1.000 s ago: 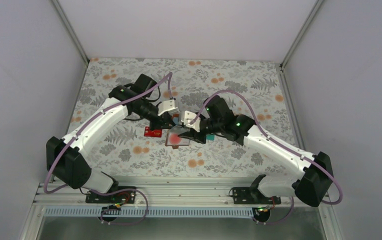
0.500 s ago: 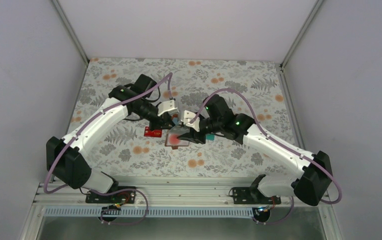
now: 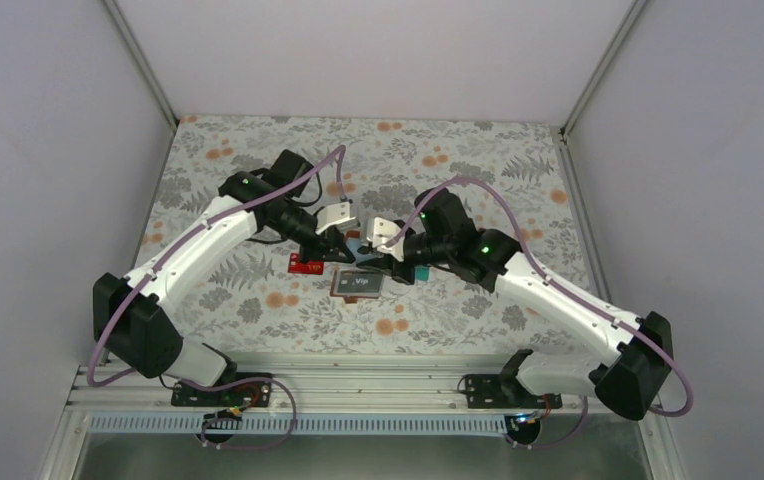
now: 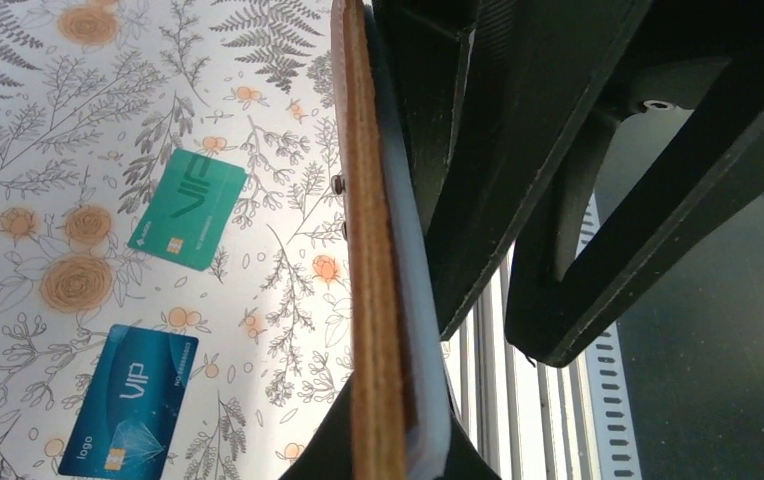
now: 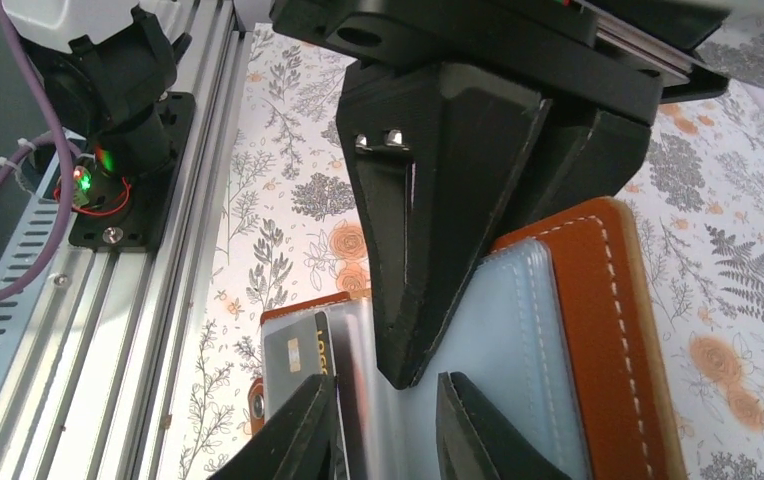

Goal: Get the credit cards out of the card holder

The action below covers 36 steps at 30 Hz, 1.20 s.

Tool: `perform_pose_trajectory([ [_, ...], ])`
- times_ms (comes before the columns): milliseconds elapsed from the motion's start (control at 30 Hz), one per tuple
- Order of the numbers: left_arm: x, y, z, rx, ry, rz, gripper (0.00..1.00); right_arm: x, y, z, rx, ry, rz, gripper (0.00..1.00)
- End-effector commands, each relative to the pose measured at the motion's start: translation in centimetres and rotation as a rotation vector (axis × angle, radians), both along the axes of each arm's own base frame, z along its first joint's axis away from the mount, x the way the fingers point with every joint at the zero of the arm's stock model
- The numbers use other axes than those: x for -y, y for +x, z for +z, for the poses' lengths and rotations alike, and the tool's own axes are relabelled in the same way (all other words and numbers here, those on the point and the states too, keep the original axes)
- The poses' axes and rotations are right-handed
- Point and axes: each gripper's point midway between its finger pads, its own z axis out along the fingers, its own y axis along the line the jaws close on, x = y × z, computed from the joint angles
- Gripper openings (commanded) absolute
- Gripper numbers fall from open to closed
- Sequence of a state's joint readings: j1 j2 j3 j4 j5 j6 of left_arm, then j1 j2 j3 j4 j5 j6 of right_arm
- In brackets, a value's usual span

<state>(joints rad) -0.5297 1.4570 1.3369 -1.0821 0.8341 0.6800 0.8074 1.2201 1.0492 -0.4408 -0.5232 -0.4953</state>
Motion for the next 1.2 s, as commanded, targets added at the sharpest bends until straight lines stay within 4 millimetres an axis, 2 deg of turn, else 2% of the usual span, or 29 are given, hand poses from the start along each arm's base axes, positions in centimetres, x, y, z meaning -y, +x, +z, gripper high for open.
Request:
perform_pose_trajectory([
  [0, 0.4, -1.0, 1.2, 0.0, -0.053, -0.042, 0.02, -0.2, 0.5, -0.1, 0.009, -0.001, 0.001, 0.28],
  [100, 0.5, -1.1, 1.4, -0.003, -0.06, -0.046, 0.02, -0.3, -0.4, -0.8, -0.003, -0.001, 0.047, 0.22],
  [233, 0.6, -1.3, 1.7, -0.011, -0.074, -0.058, 0.02, -0.2, -1.0, -2.4, -0.003, -0.039, 0.075, 0.28],
  [500, 0.7, -1.1, 2.0, -0.007, -0.077, -0.055, 0.03, -0.1, -0.7, -5.9, 0.009, -0.163, 0.045, 0.34],
  [667, 0.8, -1.2, 2.1, -0.018, -0.085, -0.063, 0.02, -0.6, -0.7, -7.8, 0.008, -0.236, 0.053, 0.34],
  [900, 0.6, -0.2, 1.9, -0.003, -0.069, -0.022, 0.02, -1.4, -2.7, -8.3, 0.013, -0.258, 0.126, 0.31],
  [1167, 0.3, 2.2, 1.0, 0.024, -0.015, 0.085, 0.02, -2.0, -4.0, -8.2, 0.065, -0.312, 0.116, 0.32],
])
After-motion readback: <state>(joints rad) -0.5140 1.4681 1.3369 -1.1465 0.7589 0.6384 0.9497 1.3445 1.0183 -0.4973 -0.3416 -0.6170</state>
